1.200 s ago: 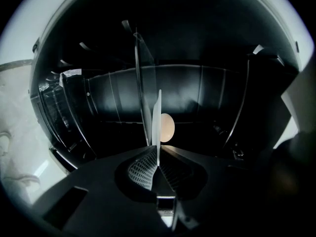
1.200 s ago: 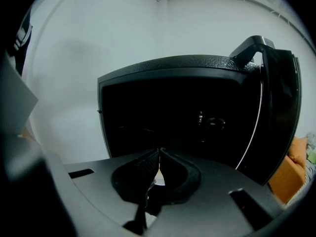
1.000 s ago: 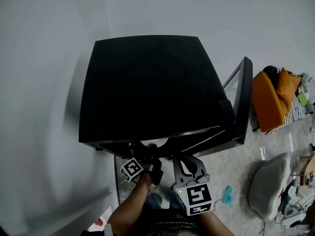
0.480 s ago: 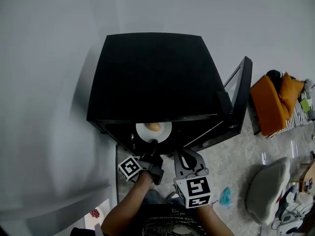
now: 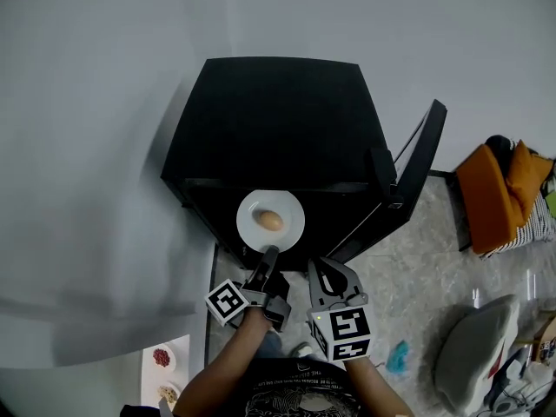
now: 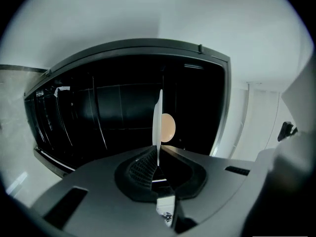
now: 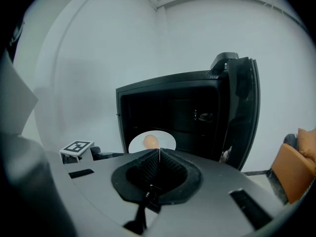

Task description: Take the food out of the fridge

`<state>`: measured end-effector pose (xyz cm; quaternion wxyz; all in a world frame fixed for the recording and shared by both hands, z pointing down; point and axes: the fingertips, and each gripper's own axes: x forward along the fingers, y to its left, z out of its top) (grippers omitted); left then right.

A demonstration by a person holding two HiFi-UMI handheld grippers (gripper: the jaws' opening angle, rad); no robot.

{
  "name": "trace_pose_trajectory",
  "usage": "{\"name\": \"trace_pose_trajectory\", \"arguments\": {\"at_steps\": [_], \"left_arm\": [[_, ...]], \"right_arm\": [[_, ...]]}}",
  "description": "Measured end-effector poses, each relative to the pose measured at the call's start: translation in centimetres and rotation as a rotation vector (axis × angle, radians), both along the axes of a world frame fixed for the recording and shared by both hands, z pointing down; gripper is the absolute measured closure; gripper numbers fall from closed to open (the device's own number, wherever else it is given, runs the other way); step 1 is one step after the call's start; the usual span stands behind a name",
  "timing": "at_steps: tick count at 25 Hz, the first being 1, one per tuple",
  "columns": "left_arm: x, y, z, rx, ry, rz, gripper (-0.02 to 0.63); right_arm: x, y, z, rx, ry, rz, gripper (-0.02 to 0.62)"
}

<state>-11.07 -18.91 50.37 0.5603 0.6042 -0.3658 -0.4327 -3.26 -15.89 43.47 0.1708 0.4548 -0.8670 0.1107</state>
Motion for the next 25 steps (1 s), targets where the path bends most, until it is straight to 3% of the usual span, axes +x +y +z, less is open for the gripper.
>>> {"name": "trace_pose_trajectory", "arguments": {"at_steps": [11, 25], "left_arm": [[2.6, 5.3, -4.6, 0.041, -0.017, -0.078, 0.584], [2.6, 10.9, -8.5, 0.080, -0.047, -0.170, 0.584]], "right_arm": [[3.1, 3.6, -1.0, 0.036, -0.036, -0.048, 0.574], [4.1, 7.0, -1.7, 0.065, -0.077, -0.082, 0.574]]}}
